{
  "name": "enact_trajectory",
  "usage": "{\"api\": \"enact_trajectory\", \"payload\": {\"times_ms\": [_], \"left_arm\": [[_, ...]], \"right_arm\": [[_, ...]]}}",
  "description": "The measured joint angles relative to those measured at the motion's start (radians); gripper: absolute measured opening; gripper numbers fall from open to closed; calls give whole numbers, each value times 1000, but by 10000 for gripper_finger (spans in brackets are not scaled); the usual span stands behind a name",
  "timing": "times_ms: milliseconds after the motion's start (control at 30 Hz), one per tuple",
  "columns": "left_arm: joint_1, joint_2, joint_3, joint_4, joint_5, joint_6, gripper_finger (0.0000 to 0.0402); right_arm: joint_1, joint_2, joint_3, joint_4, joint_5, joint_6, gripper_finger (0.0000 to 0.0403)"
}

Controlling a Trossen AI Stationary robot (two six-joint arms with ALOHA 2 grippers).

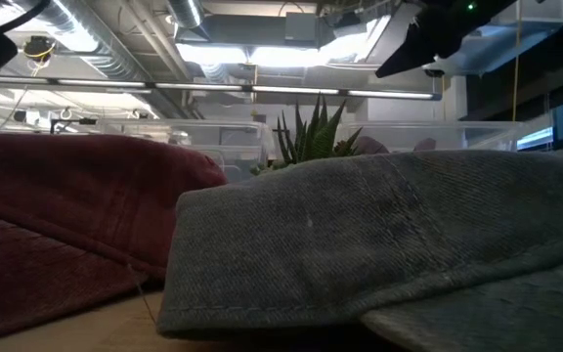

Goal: Pick & Place hat
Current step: Put the left gray cap into the left transparent bin

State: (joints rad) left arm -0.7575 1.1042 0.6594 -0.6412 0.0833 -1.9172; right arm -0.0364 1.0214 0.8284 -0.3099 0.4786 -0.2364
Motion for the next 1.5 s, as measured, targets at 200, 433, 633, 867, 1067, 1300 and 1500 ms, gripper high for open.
{"api": "enact_trajectory", "payload": {"times_ms": [200, 433, 633, 867, 1067, 1300, 1500], "left_arm": [[0, 9, 0, -89, 10, -15, 164], [0, 37, 0, -121, -42, -60, 164], [0, 50, 0, -78, -113, -31, 164], [0, 66, 0, -81, -84, 64, 164], [0, 133, 0, -78, -44, 212, 164], [0, 223, 0, -79, 60, 371, 139], [9, 249, 0, -69, 101, 453, 46]], "right_arm": [[0, 0, 0, 14, 0, -11, 175], [0, 0, 0, 14, 0, -10, 175], [0, 0, 0, 14, 0, -11, 175], [0, 0, 0, 13, 0, -10, 175], [0, 0, 0, 13, 0, -11, 175], [0, 0, 0, 13, 0, -13, 175], [0, 0, 0, 16, 1, -33, 175]]}}
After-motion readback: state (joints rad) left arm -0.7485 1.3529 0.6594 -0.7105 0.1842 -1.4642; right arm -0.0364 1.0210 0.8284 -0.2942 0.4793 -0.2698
